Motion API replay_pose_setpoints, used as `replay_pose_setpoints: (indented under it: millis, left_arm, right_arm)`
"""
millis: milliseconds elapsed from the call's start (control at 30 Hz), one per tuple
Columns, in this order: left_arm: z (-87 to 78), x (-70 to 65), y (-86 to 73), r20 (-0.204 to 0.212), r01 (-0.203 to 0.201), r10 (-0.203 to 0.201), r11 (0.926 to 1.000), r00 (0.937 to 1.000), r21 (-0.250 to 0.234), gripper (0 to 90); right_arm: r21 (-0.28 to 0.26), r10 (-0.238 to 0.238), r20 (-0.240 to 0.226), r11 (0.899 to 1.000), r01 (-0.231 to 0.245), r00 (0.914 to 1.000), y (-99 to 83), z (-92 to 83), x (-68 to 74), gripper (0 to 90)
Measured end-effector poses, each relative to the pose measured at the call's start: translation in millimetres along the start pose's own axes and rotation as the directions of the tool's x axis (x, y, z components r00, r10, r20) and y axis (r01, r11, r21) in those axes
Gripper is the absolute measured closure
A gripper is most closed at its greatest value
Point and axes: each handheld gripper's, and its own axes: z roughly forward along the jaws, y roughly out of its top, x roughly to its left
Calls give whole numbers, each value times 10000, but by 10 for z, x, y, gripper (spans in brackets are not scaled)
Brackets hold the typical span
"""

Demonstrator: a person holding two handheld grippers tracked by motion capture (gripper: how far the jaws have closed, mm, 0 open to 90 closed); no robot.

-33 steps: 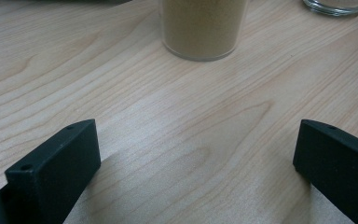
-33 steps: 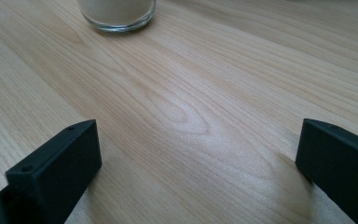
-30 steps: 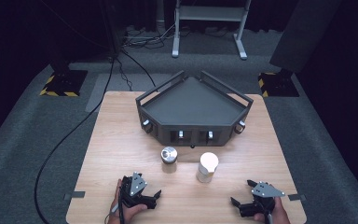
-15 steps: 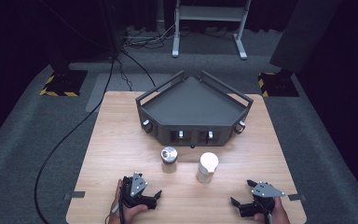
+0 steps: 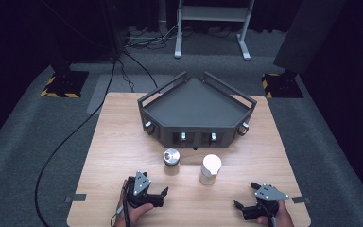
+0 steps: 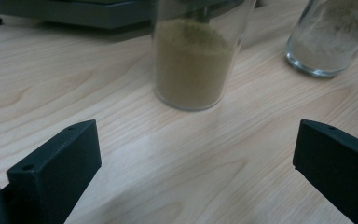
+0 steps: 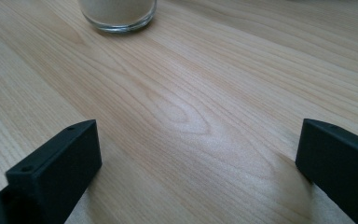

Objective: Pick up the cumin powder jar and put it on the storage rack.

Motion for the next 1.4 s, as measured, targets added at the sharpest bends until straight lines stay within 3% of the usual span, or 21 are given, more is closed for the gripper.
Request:
replay_pose_setpoints:
  millis: [500,1067,1400]
  left_arm:
    - [87,108,373,144,565,-558,9972,9983,-498,7]
    - [288,158,601,549,276,-252,9987,9982,-435,7]
    - [487,195,608,682,168,-150,9995,9976,-267,17]
  right_arm:
    - [-2,2,-1,10000,-2,10000,-1,0,0,0]
    - [-4,5,2,10000,-5,10000,-1,-1,1,0]
    - [-3,7,3,10000,-7,10000,-1,-1,1,0]
